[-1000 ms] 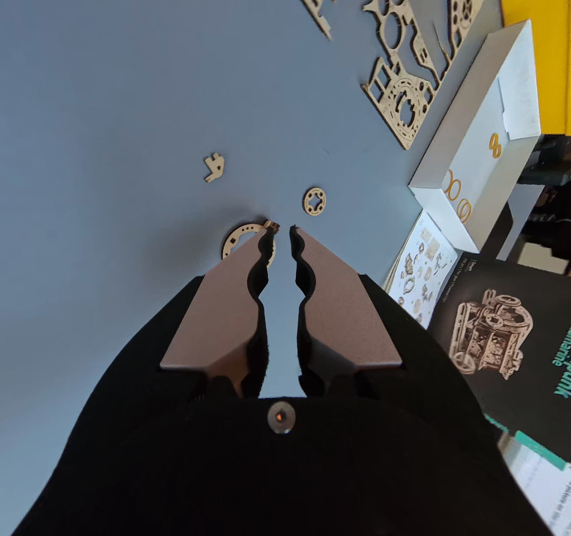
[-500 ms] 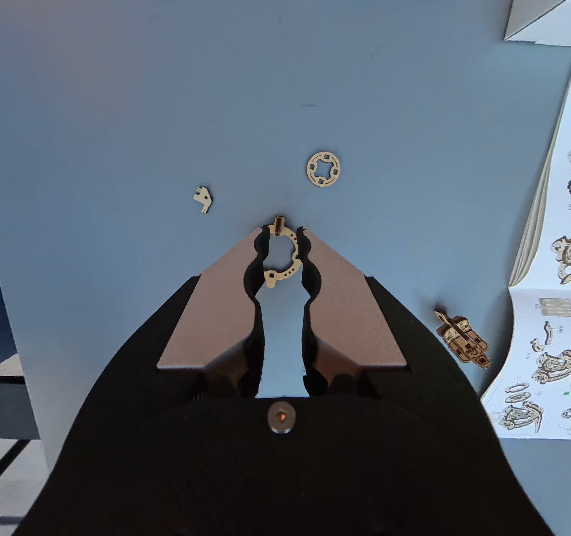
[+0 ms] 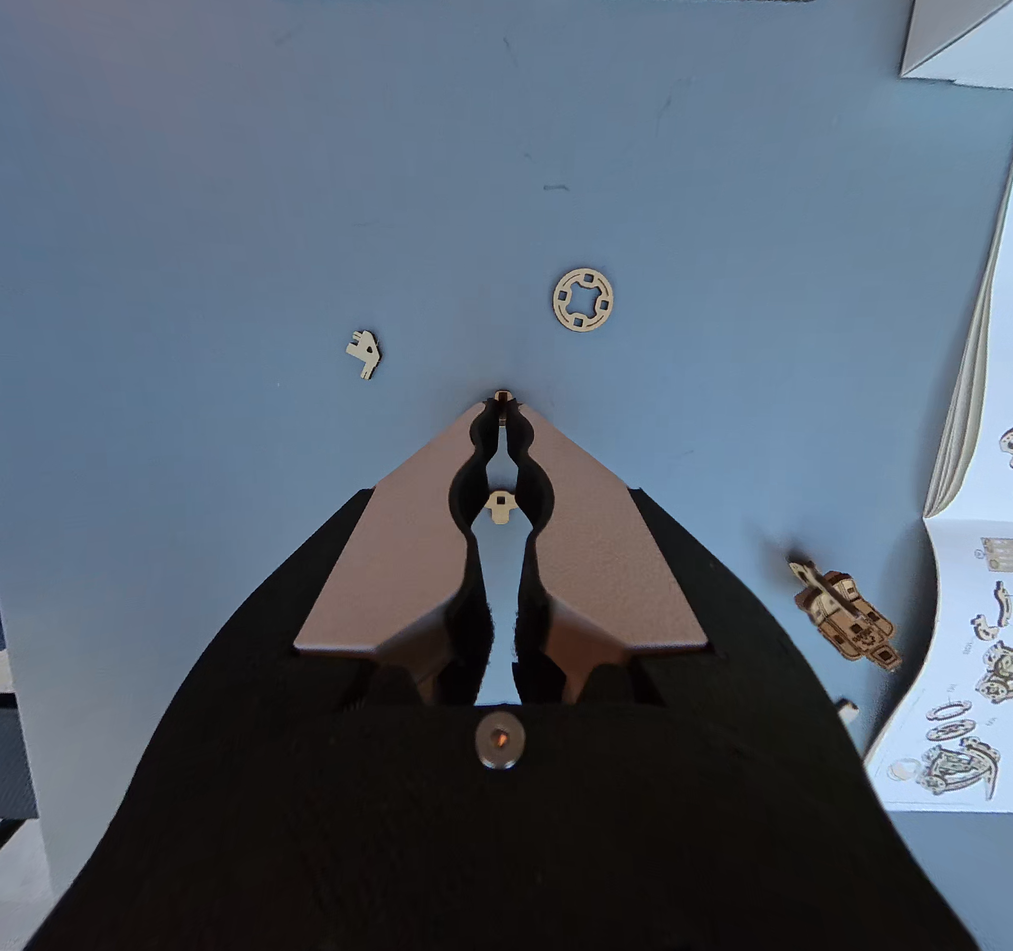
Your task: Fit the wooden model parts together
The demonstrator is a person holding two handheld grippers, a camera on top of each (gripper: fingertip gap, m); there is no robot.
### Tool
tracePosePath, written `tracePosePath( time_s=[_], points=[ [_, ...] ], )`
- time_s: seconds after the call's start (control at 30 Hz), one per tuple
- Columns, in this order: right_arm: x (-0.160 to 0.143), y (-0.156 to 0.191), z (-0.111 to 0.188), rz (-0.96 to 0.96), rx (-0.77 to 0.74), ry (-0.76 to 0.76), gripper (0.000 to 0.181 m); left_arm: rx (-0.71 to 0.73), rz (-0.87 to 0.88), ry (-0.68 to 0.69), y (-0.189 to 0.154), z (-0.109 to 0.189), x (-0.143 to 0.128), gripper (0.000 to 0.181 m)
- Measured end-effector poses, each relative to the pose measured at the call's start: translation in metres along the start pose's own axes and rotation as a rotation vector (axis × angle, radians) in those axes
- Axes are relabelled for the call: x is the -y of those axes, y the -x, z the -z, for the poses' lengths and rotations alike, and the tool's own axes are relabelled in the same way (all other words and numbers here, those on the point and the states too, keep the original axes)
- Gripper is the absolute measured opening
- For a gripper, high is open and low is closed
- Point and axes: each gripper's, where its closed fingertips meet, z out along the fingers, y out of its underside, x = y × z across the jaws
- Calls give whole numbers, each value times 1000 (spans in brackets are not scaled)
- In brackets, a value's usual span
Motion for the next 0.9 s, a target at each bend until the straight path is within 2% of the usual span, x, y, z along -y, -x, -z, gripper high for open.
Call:
tracePosePath(
  time_s=[0.3, 0.4, 0.43, 0.47, 0.5, 0.73, 0.83, 0.9],
  points=[
    [-3, 1, 1, 15, -55, -17, 2, -3, -2, 22, -1, -4, -6, 20],
    [-2, 0, 2, -10, -59, -69, 1, -27, 19, 54, -4, -6, -12, 20],
    [-2, -2, 4, -12, -78, -92, 5, -55, 42, 83, -8, -8, -17, 22],
    [-1, -2, 7, -12, -82, -131, 17, -88, 63, 120, -13, -10, -24, 23],
    [-1, 1, 11, -24, -74, -171, 18, -115, 71, 159, -18, -13, -31, 23],
    [-23, -10, 26, -191, -107, -421, 12, -236, -15, 477, -53, -32, -98, 26],
    [-25, -9, 23, -185, -109, -449, 9, -244, -51, 535, -55, -37, -115, 31],
    [-26, -9, 17, -162, -110, -439, 6, -256, -40, 560, -56, -39, -120, 19]
  ],
)
